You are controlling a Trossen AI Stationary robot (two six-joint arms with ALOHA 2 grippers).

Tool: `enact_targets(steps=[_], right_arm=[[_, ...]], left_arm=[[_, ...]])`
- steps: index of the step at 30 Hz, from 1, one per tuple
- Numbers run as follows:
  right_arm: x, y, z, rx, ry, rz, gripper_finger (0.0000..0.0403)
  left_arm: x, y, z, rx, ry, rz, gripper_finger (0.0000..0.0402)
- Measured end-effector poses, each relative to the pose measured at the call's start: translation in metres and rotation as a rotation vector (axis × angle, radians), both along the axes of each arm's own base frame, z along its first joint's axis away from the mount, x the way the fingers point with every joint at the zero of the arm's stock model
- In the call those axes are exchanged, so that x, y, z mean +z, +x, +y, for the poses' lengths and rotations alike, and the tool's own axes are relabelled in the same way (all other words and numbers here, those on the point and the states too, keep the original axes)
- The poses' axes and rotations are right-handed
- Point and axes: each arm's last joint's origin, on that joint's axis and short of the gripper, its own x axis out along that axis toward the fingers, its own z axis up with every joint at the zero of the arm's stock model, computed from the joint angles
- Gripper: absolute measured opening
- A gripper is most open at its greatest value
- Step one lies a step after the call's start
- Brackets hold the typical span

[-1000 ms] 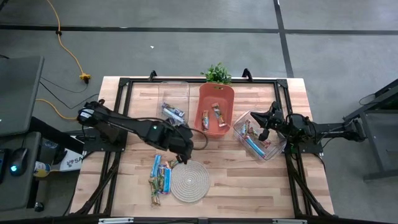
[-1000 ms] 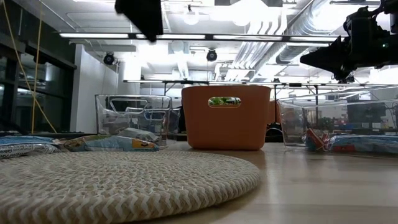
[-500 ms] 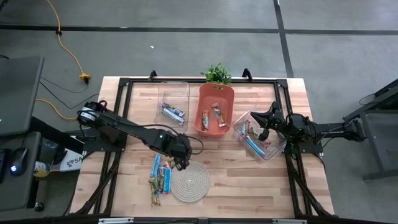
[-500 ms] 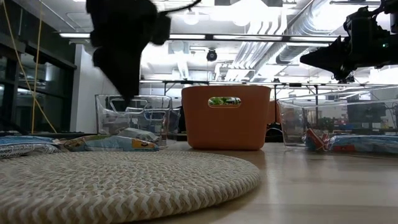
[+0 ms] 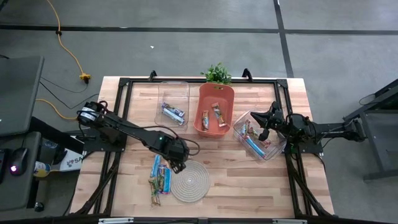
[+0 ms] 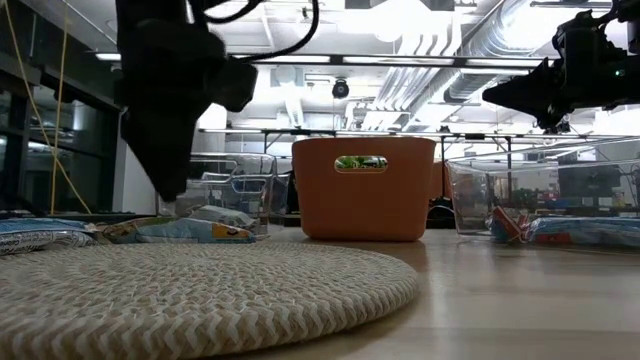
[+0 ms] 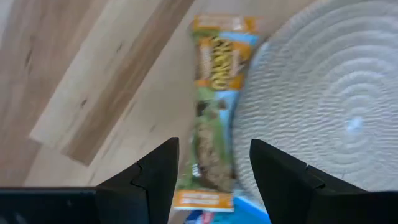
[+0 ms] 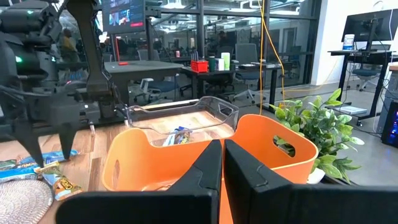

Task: Pick and place Granola Bars by type
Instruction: Put the yellow granola bar into the orange bin

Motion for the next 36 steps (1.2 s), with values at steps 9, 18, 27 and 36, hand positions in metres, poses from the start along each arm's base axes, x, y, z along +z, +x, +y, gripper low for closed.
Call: enact_targets(steps=[9, 18, 27, 36], right_arm=[[0.000, 0.000, 0.000, 0.000, 0.000, -0.001, 0.0000], [-0.001, 0.000, 0.000, 0.000, 0.000, 0.006, 0.0000], [0.000, 0.000, 0.000, 0.000, 0.000, 0.005, 0.0000], [-0.002, 0.001, 0.000, 0.000, 0.000, 0.022, 0.0000]], left_arm=[[-0.010, -0.003, 0.000, -0.084, 0.008, 0.076, 0.0196], [-0.029, 0.002, -0.003, -0.136, -0.019, 0.135, 0.0196], [-0.042, 0.005, -0.005, -0.158, -0.031, 0.179, 0.0196], [-0.046, 0.006, -0.005, -0.176, -0.030, 0.198, 0.0189]])
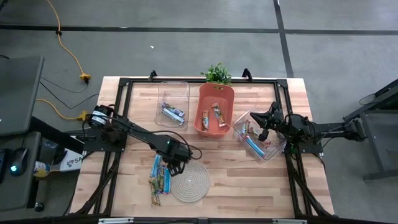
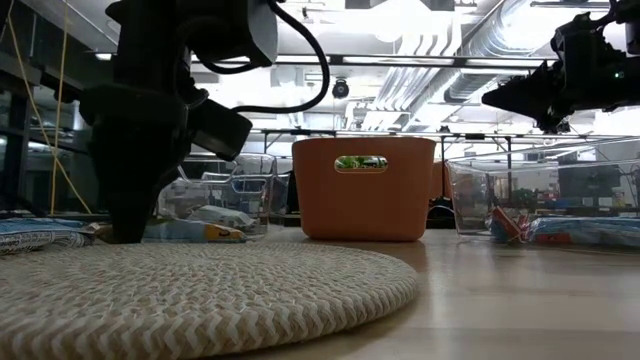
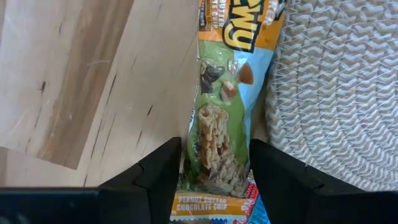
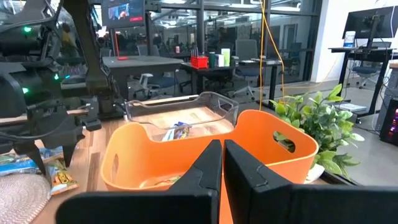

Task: Pick and place Granola Bars by type
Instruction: Put the yellow granola bar into the orange bin

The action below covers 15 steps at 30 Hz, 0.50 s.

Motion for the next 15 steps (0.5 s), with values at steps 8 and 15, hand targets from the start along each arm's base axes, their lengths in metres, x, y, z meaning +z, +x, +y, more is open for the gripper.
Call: enact_targets(steps=[8, 15], right_arm=[[-0.0003, 0.0000, 0.0000, 0.000, 0.000, 0.003, 0.0000], [-0.0003, 0.0000, 0.0000, 0.000, 0.000, 0.003, 0.0000]], left_arm=[[-0.0010, -0.0009, 0.0005, 0.001, 0.006, 0.008, 0.0131], [-0.0017, -0.0011, 0.0007, 0.002, 0.008, 0.011, 0.0105]])
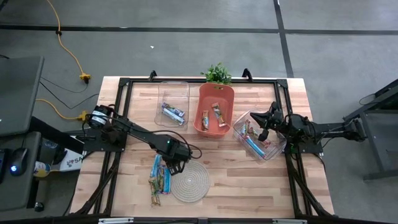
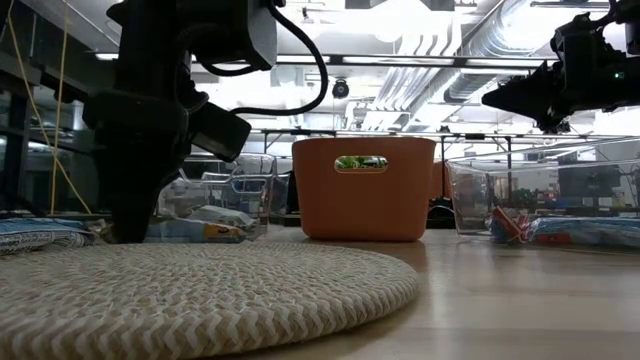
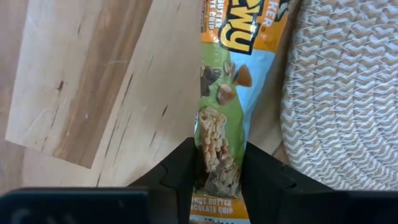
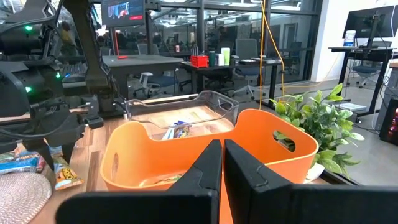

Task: Pick and place Granola Bars by type
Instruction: Put the yellow granola bar into the orange bin

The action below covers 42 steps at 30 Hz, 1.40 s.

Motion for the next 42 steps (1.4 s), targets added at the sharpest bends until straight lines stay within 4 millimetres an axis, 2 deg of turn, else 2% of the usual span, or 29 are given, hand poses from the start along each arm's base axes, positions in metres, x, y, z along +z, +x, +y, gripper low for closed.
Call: enact_targets(steps=[9, 21, 25, 29, 34, 42], right_arm=[[0.000, 0.000, 0.000, 0.000, 0.000, 0.000, 0.0000], [0.000, 0.000, 0.000, 0.000, 0.000, 0.003, 0.0000], [0.000, 0.000, 0.000, 0.000, 0.000, 0.003, 0.0000], [0.000, 0.000, 0.000, 0.000, 0.000, 0.003, 0.0000], [0.000, 0.000, 0.000, 0.000, 0.000, 0.003, 0.0000], [0.000, 0.000, 0.000, 0.000, 0.000, 0.003, 0.0000]], left_arm=[[0.007, 0.002, 0.000, -0.001, 0.021, -0.015, 0.0101], [0.017, 0.015, -0.005, -0.005, -0.034, -0.146, 0.0101], [0.027, 0.024, -0.008, -0.051, -0.060, -0.213, 0.0101], [0.043, 0.036, -0.011, -0.097, -0.075, -0.297, 0.0101], [0.074, 0.053, -0.016, -0.157, -0.083, -0.418, 0.0101], [0.143, 0.077, -0.022, -0.245, -0.035, -0.668, 0.0101]])
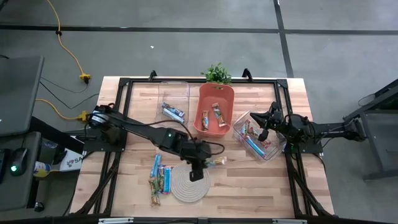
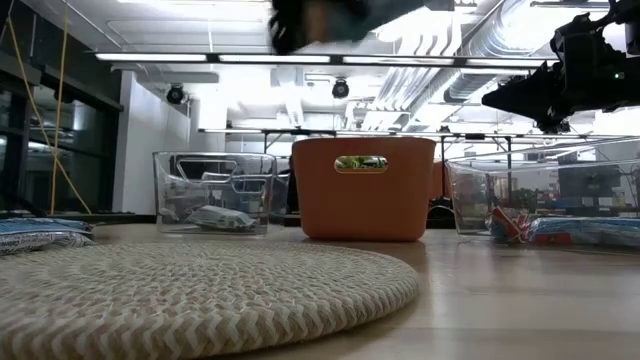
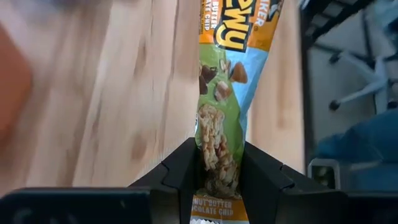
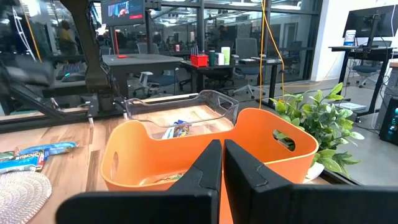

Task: Pick and place Granola Bars by type
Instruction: Put the yellow granola bar into the orange bin

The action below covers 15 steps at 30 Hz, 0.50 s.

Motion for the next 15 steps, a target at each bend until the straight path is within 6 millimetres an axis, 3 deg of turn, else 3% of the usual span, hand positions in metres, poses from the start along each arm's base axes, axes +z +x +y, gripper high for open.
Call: enact_targets(steps=[15], right_arm=[[0.000, 0.000, 0.000, 0.000, 0.000, 0.000, 0.0000]], left_arm=[[0.123, 0.014, -0.003, -0.141, 0.035, -0.560, 0.0101]])
